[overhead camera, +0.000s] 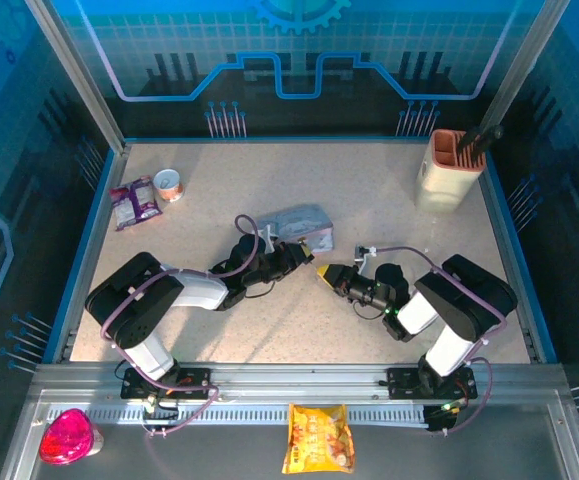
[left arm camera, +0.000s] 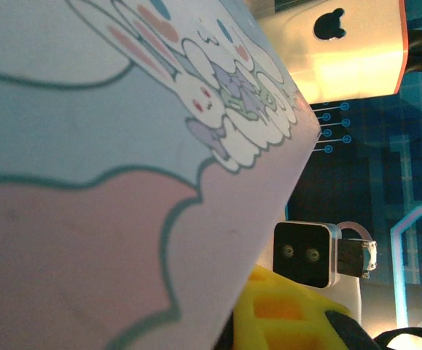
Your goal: Unlock a padlock with a key
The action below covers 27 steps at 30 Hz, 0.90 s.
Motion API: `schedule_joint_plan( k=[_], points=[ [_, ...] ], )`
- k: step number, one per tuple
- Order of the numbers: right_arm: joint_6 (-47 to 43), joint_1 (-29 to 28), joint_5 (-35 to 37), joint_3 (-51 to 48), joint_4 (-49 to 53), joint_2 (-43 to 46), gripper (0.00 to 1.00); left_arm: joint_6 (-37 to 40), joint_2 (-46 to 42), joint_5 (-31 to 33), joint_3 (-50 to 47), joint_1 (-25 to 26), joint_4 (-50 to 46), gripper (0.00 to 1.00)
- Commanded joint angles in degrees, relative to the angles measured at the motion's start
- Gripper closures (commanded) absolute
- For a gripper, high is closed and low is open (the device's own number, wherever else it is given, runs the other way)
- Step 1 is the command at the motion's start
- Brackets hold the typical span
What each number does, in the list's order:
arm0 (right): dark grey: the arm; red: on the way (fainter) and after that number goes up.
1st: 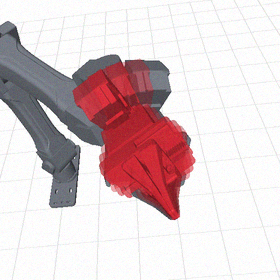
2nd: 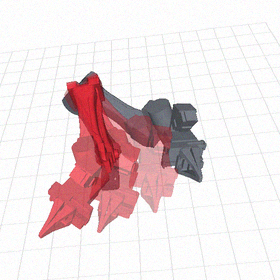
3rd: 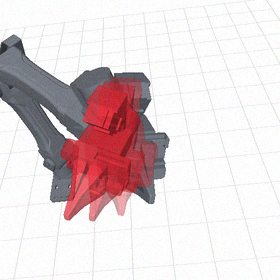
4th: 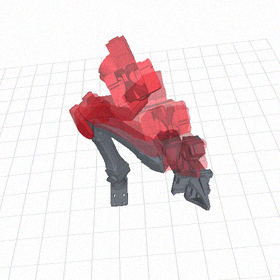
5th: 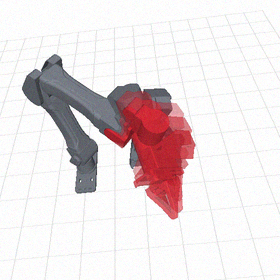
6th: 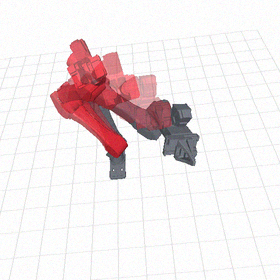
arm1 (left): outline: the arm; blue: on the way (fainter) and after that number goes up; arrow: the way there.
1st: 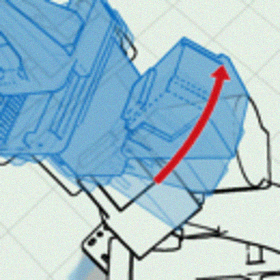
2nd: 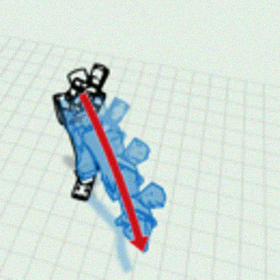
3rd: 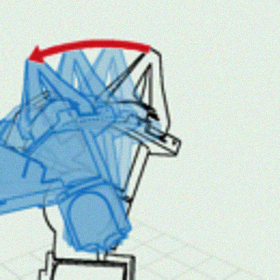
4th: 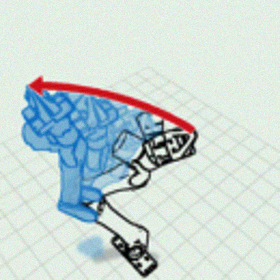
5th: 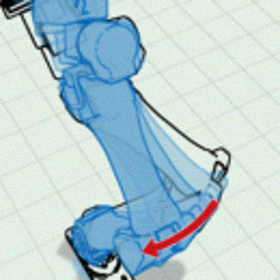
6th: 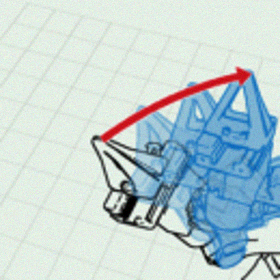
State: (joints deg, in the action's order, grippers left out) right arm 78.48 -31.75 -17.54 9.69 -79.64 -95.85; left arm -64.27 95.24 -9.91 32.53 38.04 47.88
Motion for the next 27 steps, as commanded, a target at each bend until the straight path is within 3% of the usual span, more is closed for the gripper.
schedule_joint_plan(
  k=[1, 27],
  points=[
    [0.11, 1.09, -0.65, -0.53, -2.01, 1.94, 1.0, -0.13, -1.81, -0.99, -0.46, 0.51, 4.8, 1.0],
    [0.62, 1.42, -0.89, 0.22, -2.01, 0.5, 1.0, -2.31, -1.28, -2.04, -1.36, 1.42, 9.32, 1.0]
  ],
)
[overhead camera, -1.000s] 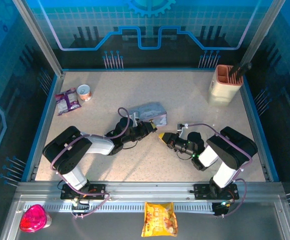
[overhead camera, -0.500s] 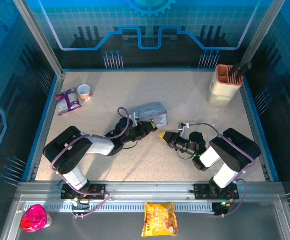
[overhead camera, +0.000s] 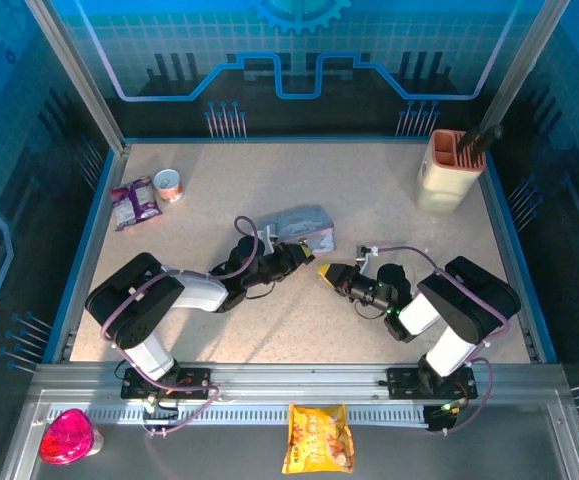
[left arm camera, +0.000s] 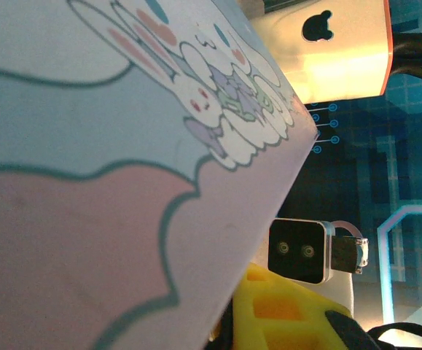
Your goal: Unlock a padlock with a key
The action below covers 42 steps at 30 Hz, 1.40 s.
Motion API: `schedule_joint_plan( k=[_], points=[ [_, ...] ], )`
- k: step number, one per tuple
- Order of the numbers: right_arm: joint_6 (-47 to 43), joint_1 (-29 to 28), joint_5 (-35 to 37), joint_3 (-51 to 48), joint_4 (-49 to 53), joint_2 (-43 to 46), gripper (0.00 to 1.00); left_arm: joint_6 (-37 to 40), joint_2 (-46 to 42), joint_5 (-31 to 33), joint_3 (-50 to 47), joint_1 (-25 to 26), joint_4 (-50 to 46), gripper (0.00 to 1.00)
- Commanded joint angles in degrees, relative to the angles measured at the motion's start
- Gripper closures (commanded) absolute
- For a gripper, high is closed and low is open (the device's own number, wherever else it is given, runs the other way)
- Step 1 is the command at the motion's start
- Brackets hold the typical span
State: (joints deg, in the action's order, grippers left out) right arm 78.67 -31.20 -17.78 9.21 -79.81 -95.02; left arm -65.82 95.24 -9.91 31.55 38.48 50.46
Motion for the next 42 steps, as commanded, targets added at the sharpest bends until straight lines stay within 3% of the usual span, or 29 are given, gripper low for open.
schedule_joint_plan(
  k=[1, 42],
  points=[
    [0.43, 0.88, -0.61, 0.72, -1.83, -0.4, 1.0, -0.58, -1.22, -2.27, -0.35, 0.98, 6.88, 1.0],
    [2.72, 2.63, -2.39, 2.81, -1.84, 1.35, 1.0, -3.67, -0.17, -3.32, -0.35, 2.74, 12.21, 1.0]
  ],
)
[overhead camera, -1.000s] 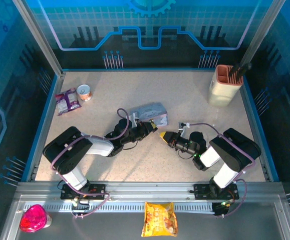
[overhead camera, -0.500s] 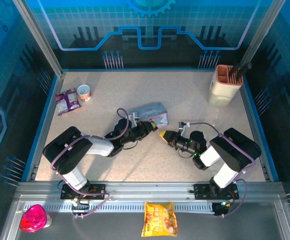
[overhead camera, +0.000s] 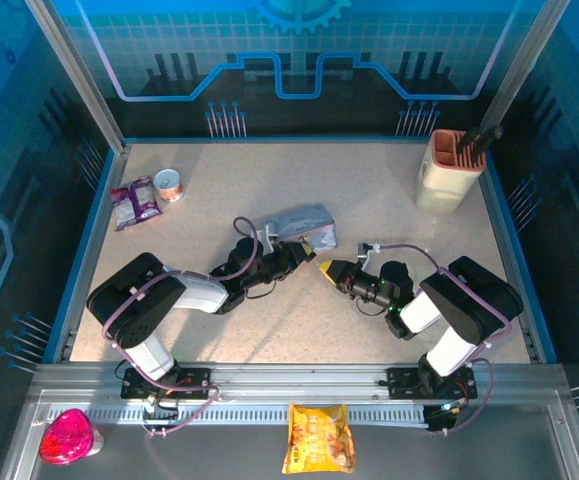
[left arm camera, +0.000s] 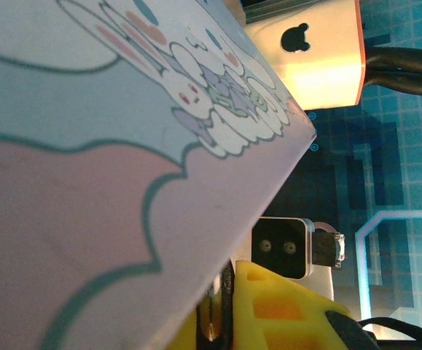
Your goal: Unlock a padlock with a key
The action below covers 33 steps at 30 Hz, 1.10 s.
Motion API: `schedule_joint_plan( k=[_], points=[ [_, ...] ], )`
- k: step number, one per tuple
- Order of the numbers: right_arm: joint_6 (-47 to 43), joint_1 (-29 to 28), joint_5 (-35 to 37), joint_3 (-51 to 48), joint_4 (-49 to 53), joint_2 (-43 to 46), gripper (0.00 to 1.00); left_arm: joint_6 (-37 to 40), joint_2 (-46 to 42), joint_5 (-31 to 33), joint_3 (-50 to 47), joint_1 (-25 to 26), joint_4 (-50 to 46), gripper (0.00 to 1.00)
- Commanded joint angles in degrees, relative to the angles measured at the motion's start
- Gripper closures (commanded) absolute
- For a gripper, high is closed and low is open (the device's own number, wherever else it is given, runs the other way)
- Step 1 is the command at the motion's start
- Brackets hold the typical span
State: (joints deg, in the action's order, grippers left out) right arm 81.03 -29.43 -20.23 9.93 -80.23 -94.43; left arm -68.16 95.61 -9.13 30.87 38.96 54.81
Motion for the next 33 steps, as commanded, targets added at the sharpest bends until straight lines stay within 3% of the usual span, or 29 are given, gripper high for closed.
schedule_joint_plan(
  k=[1, 33],
  points=[
    [0.44, 0.86, 0.01, 2.17, -1.38, 0.89, 1.0, -1.35, -0.52, -4.17, 0.49, 2.46, 7.82, 1.0],
    [0.71, 3.88, -2.85, 6.19, -1.42, -0.01, 1.0, -3.51, -0.16, -5.32, 2.26, 5.25, 9.84, 1.0]
  ],
)
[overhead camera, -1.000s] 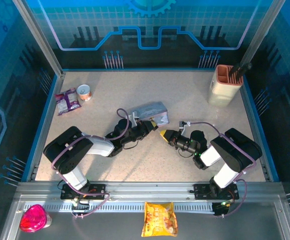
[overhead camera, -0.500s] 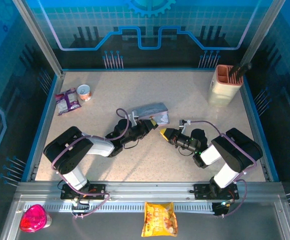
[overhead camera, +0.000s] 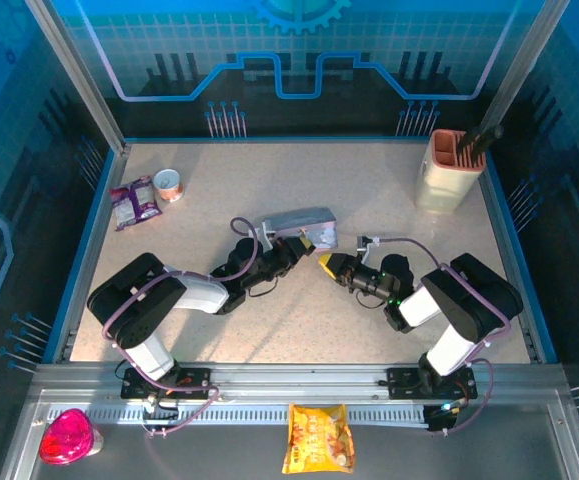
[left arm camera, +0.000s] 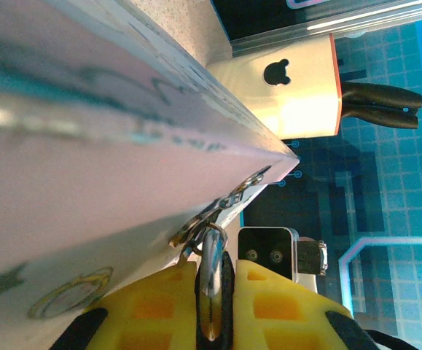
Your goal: Unlock a padlock with a key
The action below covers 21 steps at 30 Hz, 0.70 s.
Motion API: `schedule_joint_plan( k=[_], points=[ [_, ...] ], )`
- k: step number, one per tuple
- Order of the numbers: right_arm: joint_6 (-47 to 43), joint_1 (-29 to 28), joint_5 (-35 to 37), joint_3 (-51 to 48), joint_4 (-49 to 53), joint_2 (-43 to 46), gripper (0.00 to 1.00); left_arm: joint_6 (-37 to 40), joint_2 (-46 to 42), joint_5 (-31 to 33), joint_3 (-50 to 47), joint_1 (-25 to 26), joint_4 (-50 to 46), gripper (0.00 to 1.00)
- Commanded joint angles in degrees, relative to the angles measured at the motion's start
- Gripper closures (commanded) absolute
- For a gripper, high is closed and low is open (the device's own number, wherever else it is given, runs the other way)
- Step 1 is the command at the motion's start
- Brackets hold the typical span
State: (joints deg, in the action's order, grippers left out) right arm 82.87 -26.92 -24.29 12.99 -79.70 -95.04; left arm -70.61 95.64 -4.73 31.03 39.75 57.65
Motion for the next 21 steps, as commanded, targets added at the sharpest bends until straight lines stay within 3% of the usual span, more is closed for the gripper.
schedule_joint_plan(
  k=[1, 9, 21],
  points=[
    [-1.22, 1.79, 0.93, 2.88, -1.94, 0.88, 1.0, -1.06, -0.19, -9.74, 2.09, 4.49, 7.0, 1.0],
    [-0.1, 4.25, -0.91, 2.86, -1.88, -0.44, 1.0, -1.11, 0.3, -10.37, 2.42, 4.64, 7.0, 1.0],
    [-1.38, -2.79, 3.38, 2.93, -1.94, -1.17, 1.0, -1.15, 0.69, -9.49, 3.87, 5.05, 6.56, 1.0]
  ],
)
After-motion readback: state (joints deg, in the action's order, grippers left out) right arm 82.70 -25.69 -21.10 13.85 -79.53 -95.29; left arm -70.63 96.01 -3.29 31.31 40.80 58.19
